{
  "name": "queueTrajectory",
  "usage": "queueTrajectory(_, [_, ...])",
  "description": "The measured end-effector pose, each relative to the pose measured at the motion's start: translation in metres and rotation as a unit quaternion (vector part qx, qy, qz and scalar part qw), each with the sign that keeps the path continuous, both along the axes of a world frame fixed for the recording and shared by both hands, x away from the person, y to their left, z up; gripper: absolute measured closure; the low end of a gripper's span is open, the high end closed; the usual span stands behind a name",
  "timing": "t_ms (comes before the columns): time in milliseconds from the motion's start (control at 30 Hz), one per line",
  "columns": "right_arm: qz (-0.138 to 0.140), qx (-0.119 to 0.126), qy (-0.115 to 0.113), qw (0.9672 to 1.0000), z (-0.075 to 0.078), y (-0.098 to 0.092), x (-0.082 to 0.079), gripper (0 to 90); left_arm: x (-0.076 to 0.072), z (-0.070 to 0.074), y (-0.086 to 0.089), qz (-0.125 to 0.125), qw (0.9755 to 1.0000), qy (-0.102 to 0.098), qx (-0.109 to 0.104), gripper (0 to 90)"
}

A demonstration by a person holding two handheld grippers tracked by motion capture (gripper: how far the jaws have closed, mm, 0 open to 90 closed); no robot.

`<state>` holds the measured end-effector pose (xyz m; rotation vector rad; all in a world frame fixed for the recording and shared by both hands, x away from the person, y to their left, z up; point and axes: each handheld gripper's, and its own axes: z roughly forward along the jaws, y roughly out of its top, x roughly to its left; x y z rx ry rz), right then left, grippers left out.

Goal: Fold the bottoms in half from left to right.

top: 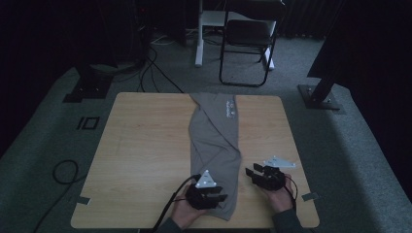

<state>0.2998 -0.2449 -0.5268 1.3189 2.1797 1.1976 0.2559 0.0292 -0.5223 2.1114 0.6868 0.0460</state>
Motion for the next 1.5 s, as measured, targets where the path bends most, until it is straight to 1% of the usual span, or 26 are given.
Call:
queueTrajectory(33, [0.0,0.0,0.0,1.0,0.0,0.0,0.0,55.7,0.0,0.003,0.009,0.013,0.9999,-0.003,-0.01,63.3])
queueTrajectory(67, [0.009,0.001,-0.001,1.0,0.0,0.004,-0.005,55.7,0.0,0.008,0.027,0.039,0.9991,-0.014,-0.009,62.3])
queueTrajectory(100, [0.027,-0.002,-0.001,0.9996,0.0,0.012,-0.013,55.7,0.0,0.009,0.034,0.05,0.9985,-0.02,-0.001,61.0])
queueTrajectory(167, [0.044,0.002,0.001,0.999,-0.001,0.021,-0.023,56.1,-0.001,0.007,0.053,0.075,0.9968,-0.026,0.013,60.3])
queueTrajectory(233, [0.071,0.002,0.005,0.9974,-0.003,0.034,-0.036,56.2,-0.001,0.001,0.065,0.09,0.9954,-0.019,0.024,59.1])
queueTrajectory(300, [0.093,-0.008,0.006,0.9956,-0.005,0.045,-0.046,56.0,-0.005,-0.007,0.072,0.095,0.9951,-0.01,0.025,57.4])
queueTrajectory(367, [0.124,-0.014,0.007,0.9922,-0.007,0.057,-0.057,55.6,-0.011,-0.013,0.075,0.098,0.9946,-0.007,0.033,55.5])
queueTrajectory(467, [0.156,-0.024,0.005,0.9874,-0.01,0.069,-0.068,53.9,-0.018,-0.016,0.073,0.091,0.995,-0.006,0.039,53.2])
queueTrajectory(533, [0.174,-0.034,0.011,0.9841,-0.015,0.076,-0.072,53.8,-0.021,-0.02,0.066,0.086,0.9948,-0.011,0.053,51.4])
queueTrajectory(600, [0.183,-0.054,0.014,0.9816,-0.02,0.081,-0.072,54.3,-0.02,-0.024,0.058,0.084,0.9935,-0.017,0.075,51.4])
queueTrajectory(633, [0.183,-0.066,0.016,0.9807,-0.022,0.083,-0.072,55.8,-0.02,-0.026,0.055,0.09,0.9918,-0.021,0.088,54.7])
queueTrajectory(667, [0.184,-0.076,0.018,0.9799,-0.024,0.084,-0.072,60.3,-0.02,-0.027,0.053,0.094,0.9909,-0.02,0.094,60.7])
queueTrajectory(700, [0.186,-0.077,0.017,0.9794,-0.024,0.084,-0.072,65.1,-0.02,-0.027,0.053,0.095,0.9914,-0.018,0.088,63.5])
queueTrajectory(733, [0.189,-0.074,0.02,0.979,-0.023,0.083,-0.072,68.3,-0.021,-0.026,0.054,0.095,0.9919,-0.02,0.083,69.7])
queueTrajectory(767, [0.189,-0.075,0.018,0.979,-0.022,0.082,-0.072,70.6,-0.022,-0.024,0.054,0.093,0.9921,-0.023,0.081,71.2])
queueTrajectory(833, [0.193,-0.07,0.019,0.9786,-0.019,0.08,-0.074,71.7,-0.025,-0.021,0.055,0.087,0.9927,-0.027,0.079,72.7])
queueTrajectory(933, [0.199,-0.061,0.014,0.9781,-0.013,0.076,-0.078,72.0,-0.032,-0.014,0.054,0.076,0.994,-0.033,0.072,73.6])
queueTrajectory(1033, [0.21,-0.056,0.008,0.9761,-0.008,0.072,-0.088,71.9,-0.042,-0.008,0.053,0.063,0.9949,-0.036,0.07,73.6])
queueTrajectory(1100, [0.22,-0.055,0.005,0.974,-0.007,0.069,-0.094,71.9,-0.049,-0.006,0.053,0.058,0.9954,-0.034,0.069,73.5])
queueTrajectory(1167, [0.226,-0.056,0.008,0.9725,-0.007,0.067,-0.1,71.9,-0.057,-0.006,0.053,0.049,0.9957,-0.03,0.073,73.4])
queueTrajectory(1233, [0.231,-0.054,0.012,0.9714,-0.008,0.065,-0.104,71.9,-0.064,-0.005,0.051,0.043,0.9952,-0.032,0.081,73.4])
queueTrajectory(1267, [0.234,-0.054,0.013,0.9706,-0.008,0.064,-0.105,71.8,-0.067,-0.004,0.05,0.041,0.9953,-0.034,0.081,73.3])
queueTrajectory(1333, [0.239,-0.052,0.014,0.9694,-0.008,0.062,-0.107,71.7,-0.07,-0.003,0.051,0.037,0.9953,-0.035,0.082,73.0])
queueTrajectory(1400, [0.242,-0.046,0.017,0.9691,-0.008,0.062,-0.107,68.7,-0.068,-0.002,0.052,0.035,0.9956,-0.031,0.081,69.8])
queueTrajectory(1467, [0.244,-0.037,0.02,0.9689,-0.009,0.061,-0.105,58.3,-0.064,-0.001,0.057,0.038,0.9971,-0.025,0.062,63.5])
queueTrajectory(1500, [0.24,-0.031,0.018,0.97,-0.008,0.06,-0.104,56.3,-0.062,0.0,0.059,0.042,0.997,-0.026,0.059,61.2])
